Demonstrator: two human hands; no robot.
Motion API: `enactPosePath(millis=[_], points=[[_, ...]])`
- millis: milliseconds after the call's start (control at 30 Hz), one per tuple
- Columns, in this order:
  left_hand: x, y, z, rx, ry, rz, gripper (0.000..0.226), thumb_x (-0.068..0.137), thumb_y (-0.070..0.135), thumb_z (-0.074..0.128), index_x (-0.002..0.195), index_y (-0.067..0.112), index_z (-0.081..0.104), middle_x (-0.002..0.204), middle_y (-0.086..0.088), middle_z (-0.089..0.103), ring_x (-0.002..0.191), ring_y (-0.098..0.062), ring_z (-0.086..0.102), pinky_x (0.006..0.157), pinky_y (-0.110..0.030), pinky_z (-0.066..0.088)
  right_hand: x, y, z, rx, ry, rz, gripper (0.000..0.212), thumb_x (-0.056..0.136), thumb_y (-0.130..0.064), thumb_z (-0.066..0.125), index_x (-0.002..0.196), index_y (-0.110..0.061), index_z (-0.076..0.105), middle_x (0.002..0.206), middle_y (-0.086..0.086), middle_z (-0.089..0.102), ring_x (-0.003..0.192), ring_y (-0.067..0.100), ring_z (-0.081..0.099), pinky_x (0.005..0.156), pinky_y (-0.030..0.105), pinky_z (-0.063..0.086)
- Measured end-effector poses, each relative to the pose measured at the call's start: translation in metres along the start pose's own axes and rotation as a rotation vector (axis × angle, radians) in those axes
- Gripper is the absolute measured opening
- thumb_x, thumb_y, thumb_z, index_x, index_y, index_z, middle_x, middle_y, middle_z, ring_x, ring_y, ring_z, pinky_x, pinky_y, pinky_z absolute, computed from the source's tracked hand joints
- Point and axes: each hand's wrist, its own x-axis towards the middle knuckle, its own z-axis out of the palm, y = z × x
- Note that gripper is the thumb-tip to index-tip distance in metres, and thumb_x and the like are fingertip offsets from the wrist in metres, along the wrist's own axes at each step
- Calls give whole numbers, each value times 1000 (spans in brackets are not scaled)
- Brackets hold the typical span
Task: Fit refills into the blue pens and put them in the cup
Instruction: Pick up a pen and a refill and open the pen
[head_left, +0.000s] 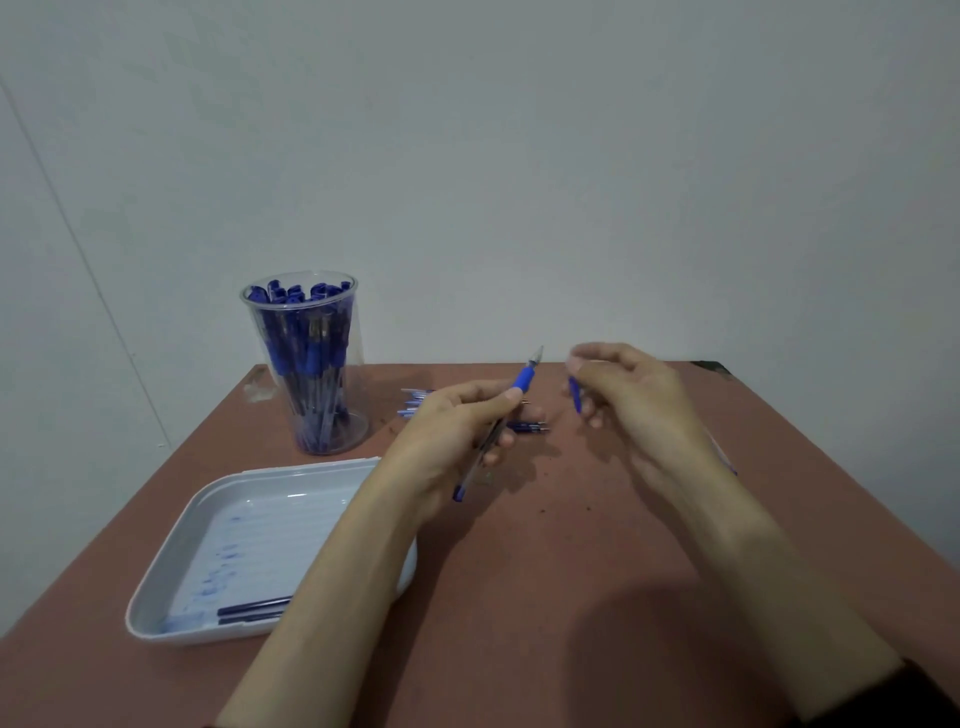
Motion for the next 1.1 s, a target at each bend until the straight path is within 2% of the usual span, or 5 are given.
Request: enactPosePath(millis=[100, 267, 533, 733, 1100], points=[[-1, -2, 1, 97, -80, -43, 21, 93, 12, 54, 111, 2, 60, 89, -12, 71, 42, -7, 45, 42, -17, 35, 4, -3, -6, 221, 127, 37, 3, 91, -10, 62, 94, -9, 62, 71, 7, 67, 44, 5, 48, 43, 15, 37], [-3, -2, 3, 221, -183, -56, 22, 93, 13, 55, 110, 2, 63, 91, -12, 70, 46, -6, 44, 43, -16, 35, 7, 1, -9, 344, 245, 29, 9, 89, -8, 64, 85, -10, 56, 58, -1, 64, 45, 5, 50, 45, 16, 41], [-3, -2, 3, 191, -155, -47, 25, 93, 15, 55, 114, 3, 62, 97, -14, 72, 46, -7, 43, 43, -15, 36, 3, 4, -1, 222, 133, -14, 12, 86, -12, 69, 84, -13, 57, 65, 0, 67, 55, 9, 54, 50, 17, 42], [-4, 0, 6, 34, -36, 12, 37, 88, 1, 60, 120, 13, 46, 79, -20, 70, 39, -11, 38, 39, -19, 27, 0, 10, 7, 125, 78, -86, 16, 85, -12, 70, 81, -15, 55, 70, 2, 68, 59, 12, 55, 57, 23, 45], [-6, 2, 6, 72, 14, 35, 43, 86, -3, 61, 120, 16, 44, 75, -19, 71, 39, -12, 37, 38, -17, 27, -5, 11, 14, 187, 53, -125, 24, 87, -4, 66, 75, -13, 48, 62, 2, 62, 56, 13, 53, 58, 24, 45]])
